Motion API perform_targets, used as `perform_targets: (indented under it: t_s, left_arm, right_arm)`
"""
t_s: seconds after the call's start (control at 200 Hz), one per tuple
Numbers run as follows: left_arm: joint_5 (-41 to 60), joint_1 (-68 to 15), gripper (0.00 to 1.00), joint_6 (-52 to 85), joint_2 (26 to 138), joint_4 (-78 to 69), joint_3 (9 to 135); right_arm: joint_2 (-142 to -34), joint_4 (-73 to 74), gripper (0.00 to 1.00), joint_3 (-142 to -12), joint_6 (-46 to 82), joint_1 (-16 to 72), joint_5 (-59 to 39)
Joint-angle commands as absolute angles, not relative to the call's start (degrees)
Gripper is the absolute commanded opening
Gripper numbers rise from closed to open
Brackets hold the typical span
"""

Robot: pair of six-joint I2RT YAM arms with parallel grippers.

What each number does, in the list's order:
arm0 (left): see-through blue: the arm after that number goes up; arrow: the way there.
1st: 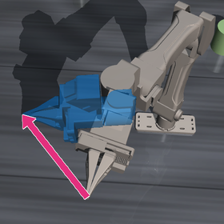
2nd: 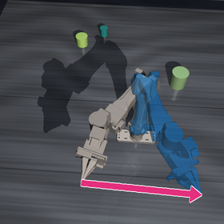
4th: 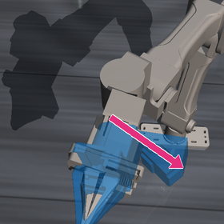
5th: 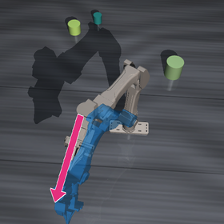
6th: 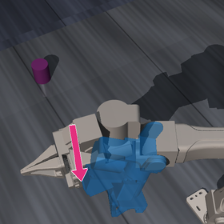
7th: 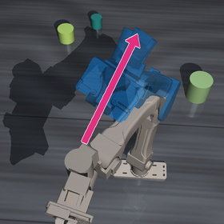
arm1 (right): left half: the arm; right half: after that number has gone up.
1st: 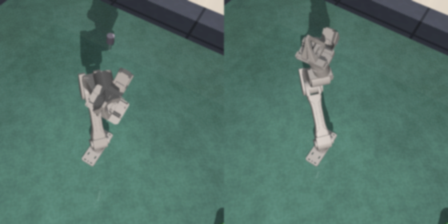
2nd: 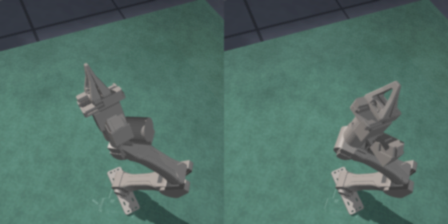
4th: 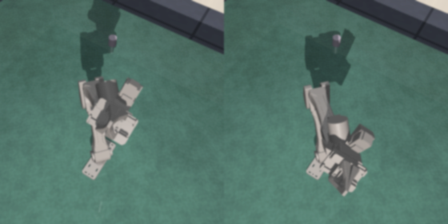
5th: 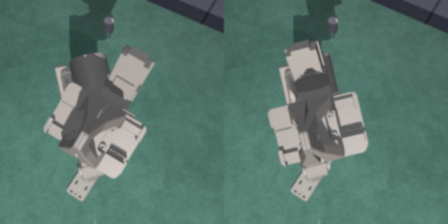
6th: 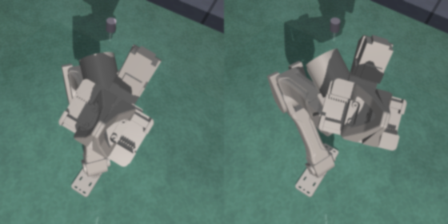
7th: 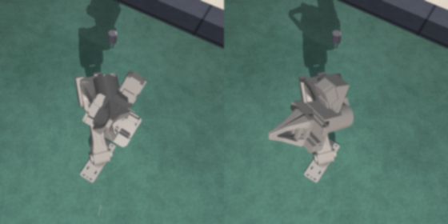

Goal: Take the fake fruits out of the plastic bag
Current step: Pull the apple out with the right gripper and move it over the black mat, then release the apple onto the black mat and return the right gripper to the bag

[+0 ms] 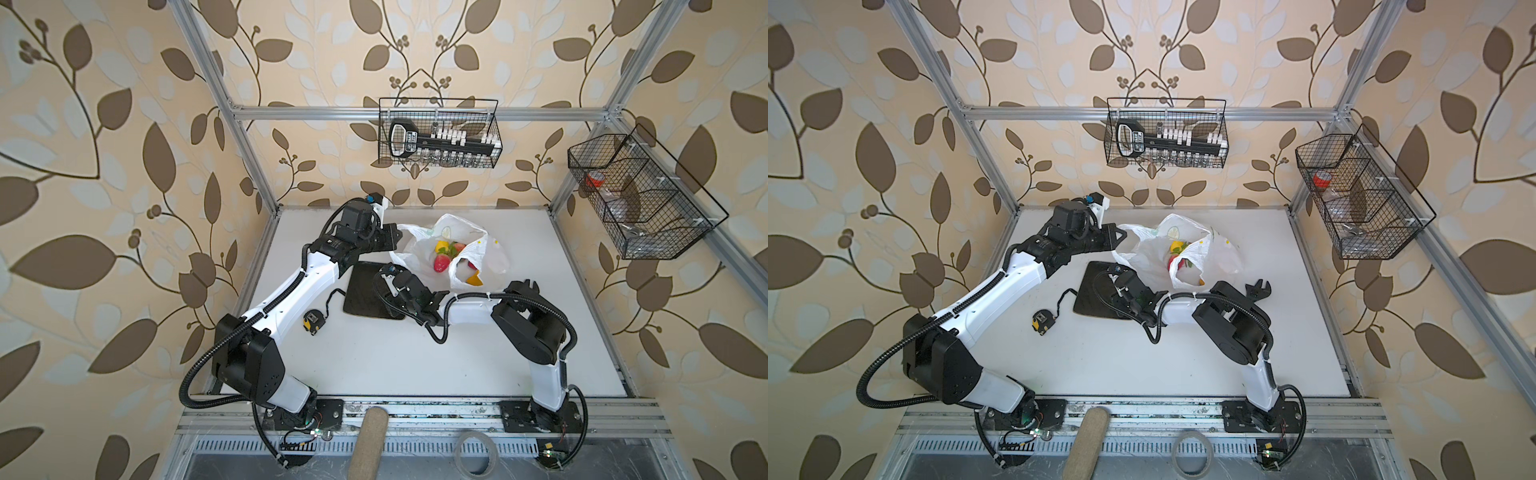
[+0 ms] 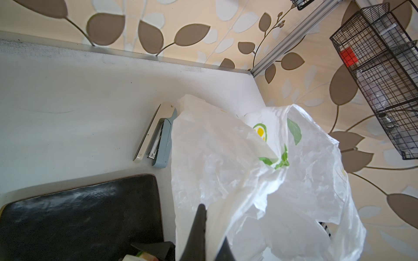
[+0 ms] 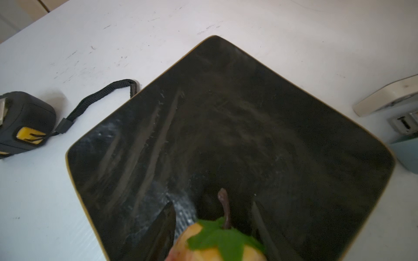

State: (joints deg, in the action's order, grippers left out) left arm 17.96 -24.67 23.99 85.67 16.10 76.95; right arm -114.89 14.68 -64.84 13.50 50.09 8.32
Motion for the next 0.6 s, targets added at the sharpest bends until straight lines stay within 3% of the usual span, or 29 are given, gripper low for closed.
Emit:
perform_targets:
  t_s: [0.0,0.315,0.596]
  left_arm:
    - [19.1,-24.3,0.0,23.2,83.0,14.8,77.1]
    - [19.2,-24.3,0.0,23.1,83.0,14.7,77.2]
    - [19.3,-24.4,0.0,22.9,83.0,15.0,78.0]
  right_arm:
    - [-116.2,14.6,0.55,-65.1,13.7,50.2,7.4]
    - [-112.3,13.9,0.69,-64.9,13.4,50.2,6.7]
    - [-100.5,12.7,0.71,-60.0,10.9,52.0,5.7]
